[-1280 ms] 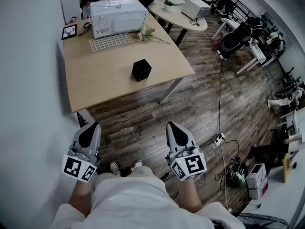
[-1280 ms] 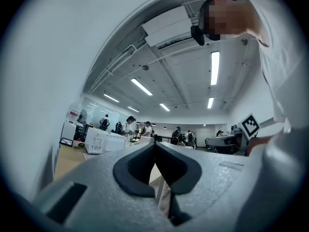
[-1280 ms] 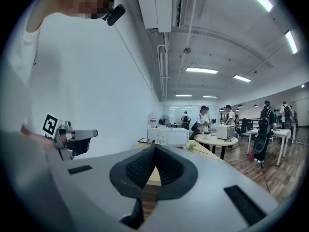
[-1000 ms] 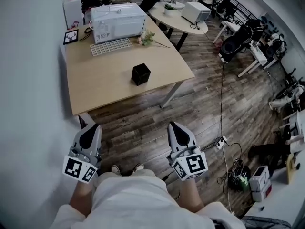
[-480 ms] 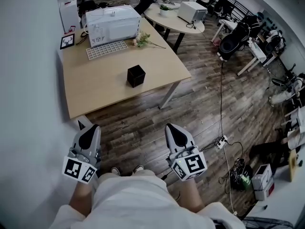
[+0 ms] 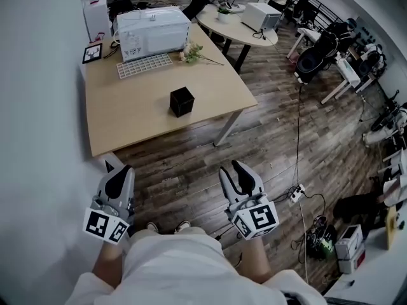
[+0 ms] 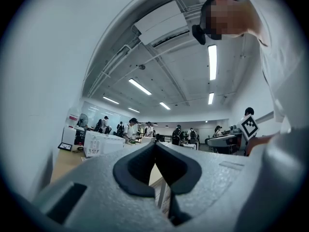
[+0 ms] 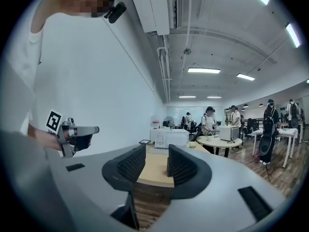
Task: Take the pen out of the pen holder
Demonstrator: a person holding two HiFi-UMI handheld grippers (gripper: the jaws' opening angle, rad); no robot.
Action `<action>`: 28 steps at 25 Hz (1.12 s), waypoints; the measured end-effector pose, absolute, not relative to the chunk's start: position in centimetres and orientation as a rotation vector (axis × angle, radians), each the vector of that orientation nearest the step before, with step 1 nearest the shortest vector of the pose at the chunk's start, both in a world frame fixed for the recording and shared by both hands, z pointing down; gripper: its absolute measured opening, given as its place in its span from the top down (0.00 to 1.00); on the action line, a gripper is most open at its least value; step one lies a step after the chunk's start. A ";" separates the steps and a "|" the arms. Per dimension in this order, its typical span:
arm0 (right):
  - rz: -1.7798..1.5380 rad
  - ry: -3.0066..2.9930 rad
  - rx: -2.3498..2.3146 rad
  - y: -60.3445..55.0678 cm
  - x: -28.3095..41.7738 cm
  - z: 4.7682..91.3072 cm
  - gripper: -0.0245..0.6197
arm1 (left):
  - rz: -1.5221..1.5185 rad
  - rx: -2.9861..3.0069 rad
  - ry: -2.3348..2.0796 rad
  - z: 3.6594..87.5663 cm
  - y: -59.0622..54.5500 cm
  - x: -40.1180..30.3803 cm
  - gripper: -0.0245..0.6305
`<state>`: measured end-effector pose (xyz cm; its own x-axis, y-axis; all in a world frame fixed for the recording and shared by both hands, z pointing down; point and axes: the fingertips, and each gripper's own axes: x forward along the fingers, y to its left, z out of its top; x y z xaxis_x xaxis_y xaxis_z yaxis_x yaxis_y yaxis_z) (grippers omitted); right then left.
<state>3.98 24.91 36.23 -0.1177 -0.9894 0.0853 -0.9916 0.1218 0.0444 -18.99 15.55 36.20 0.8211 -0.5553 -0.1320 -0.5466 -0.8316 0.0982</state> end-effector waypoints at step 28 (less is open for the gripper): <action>0.103 -2.349 1.656 7.8 5.6 41.3 0.31 | -0.207 2.819 -0.942 40.5 -0.3 -13.5 0.94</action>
<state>5.62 7.78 41.30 -0.3133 -0.9148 0.2549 -0.9335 0.3459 0.0941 -13.47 -0.30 40.52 0.7916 -0.6059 -0.0797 -0.5834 -0.7880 0.1966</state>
